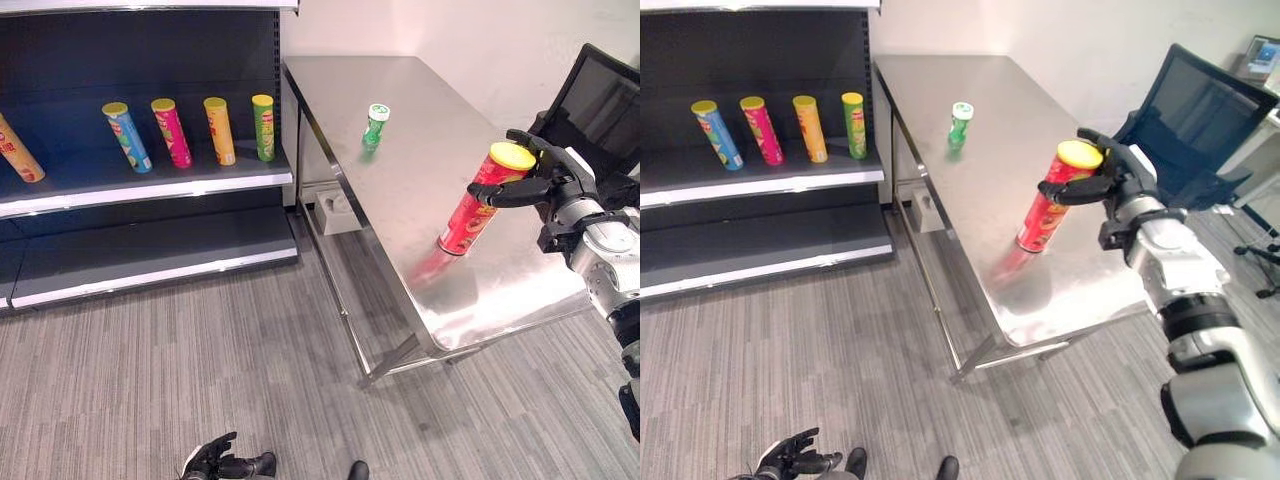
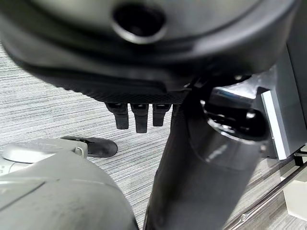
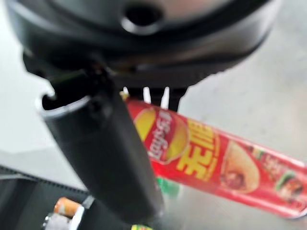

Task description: Put the goods on the table back onto the shelves and tidy them up.

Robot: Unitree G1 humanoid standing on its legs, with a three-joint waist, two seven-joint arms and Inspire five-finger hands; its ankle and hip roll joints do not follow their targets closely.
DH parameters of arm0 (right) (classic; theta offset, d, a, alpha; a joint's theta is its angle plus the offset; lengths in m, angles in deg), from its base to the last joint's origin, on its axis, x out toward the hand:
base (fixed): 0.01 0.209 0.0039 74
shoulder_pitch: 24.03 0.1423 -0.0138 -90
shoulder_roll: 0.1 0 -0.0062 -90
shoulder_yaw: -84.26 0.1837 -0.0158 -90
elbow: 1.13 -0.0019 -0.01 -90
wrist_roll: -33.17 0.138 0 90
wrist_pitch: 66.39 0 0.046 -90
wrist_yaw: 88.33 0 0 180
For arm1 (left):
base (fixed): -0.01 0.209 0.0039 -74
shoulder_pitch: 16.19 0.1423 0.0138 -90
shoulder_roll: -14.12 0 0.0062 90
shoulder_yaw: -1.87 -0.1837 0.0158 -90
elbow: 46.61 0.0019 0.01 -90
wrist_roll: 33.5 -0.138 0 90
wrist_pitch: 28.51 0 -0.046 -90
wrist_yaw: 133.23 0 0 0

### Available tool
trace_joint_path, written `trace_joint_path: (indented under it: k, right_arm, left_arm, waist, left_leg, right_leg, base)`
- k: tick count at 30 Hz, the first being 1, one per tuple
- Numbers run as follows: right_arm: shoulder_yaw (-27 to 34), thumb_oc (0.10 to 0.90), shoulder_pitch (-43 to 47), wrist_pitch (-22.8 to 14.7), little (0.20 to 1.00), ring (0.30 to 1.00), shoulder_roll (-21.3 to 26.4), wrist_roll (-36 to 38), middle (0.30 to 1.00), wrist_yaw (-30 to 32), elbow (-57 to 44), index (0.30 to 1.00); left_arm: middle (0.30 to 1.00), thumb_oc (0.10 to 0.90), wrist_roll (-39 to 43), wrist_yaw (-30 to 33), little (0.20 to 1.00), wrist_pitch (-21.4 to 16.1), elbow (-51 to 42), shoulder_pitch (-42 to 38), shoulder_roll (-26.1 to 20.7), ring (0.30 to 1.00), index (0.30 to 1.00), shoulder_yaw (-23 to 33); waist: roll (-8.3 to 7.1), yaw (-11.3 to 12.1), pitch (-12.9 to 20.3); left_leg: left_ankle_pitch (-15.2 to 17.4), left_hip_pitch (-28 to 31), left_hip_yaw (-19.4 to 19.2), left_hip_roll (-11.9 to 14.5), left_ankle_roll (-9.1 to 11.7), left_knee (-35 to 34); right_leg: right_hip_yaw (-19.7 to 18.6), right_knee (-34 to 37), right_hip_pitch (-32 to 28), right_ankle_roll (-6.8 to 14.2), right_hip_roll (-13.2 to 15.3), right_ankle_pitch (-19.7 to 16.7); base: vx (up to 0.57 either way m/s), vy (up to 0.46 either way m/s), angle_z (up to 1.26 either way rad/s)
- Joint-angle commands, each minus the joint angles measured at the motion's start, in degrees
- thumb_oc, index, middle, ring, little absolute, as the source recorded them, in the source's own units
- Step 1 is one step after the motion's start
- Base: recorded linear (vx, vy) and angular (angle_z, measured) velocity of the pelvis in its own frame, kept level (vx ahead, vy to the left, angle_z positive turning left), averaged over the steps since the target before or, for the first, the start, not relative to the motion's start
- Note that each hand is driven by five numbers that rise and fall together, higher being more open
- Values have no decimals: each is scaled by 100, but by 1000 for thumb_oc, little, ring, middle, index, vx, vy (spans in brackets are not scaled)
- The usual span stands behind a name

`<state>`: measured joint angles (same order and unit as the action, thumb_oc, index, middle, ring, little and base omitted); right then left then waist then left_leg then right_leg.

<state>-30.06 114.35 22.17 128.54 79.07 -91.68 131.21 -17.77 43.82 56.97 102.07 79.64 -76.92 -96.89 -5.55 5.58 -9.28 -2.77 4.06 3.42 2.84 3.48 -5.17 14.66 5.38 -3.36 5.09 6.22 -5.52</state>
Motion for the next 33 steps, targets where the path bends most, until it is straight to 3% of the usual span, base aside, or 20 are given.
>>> trace_joint_path:
  k: [1,7,8,9,10,25,33]
  right_arm:
    - [-96,800,917,-206,900,900,119,158,900,99,145,900]
    - [-197,800,946,-152,900,900,148,119,900,43,147,900]
    - [-218,714,951,-140,771,771,155,124,771,25,141,771]
    - [-239,489,961,-131,434,434,159,119,434,15,151,434]
    - [-265,400,986,-125,300,300,167,104,300,10,159,300]
    - [-204,400,944,-188,300,300,311,-98,300,55,5,300]
    - [529,400,240,-448,300,300,255,55,300,252,-823,300]
  left_arm:
    - [900,800,5,7,900,57,199,-27,-190,900,900,-511]
    - [900,800,-3,-8,900,66,179,-21,-191,900,900,-535]
    - [900,800,2,-10,900,64,157,-22,-191,900,900,-540]
    - [900,800,5,-8,900,61,150,-27,-193,900,900,-542]
    - [900,800,10,-10,900,61,137,-28,-198,900,900,-540]
    - [900,800,32,11,900,42,146,-25,-212,900,900,-457]
    - [900,800,55,60,900,48,79,-20,-183,900,900,-279]
  waist:
    - [-101,180,156]
    - [-94,164,163]
    - [-90,159,164]
    - [-87,155,163]
    - [-88,156,161]
    - [-137,155,157]
    - [-143,167,138]
  left_leg:
    - [521,153,-406,39,139,17]
    - [526,163,-416,46,147,17]
    - [526,164,-417,48,148,17]
    - [522,162,-420,47,149,17]
    - [520,161,-423,46,149,17]
    - [534,151,-406,34,130,17]
    - [547,115,-399,-38,58,17]
  right_leg:
    - [20,-38,-114,514,280,153]
    - [19,-38,-118,513,281,154]
    - [15,-38,-116,513,283,155]
    - [15,-38,-116,513,283,154]
    - [15,-38,-114,514,282,151]
    - [17,-38,-91,529,304,126]
    - [-6,-38,-40,587,378,56]
  base:
    - [0,0,0]
    - [0,0,0]
    - [0,0,0]
    - [0,0,0]
    - [0,0,0]
    - [-1,0,0]
    - [-19,33,1]
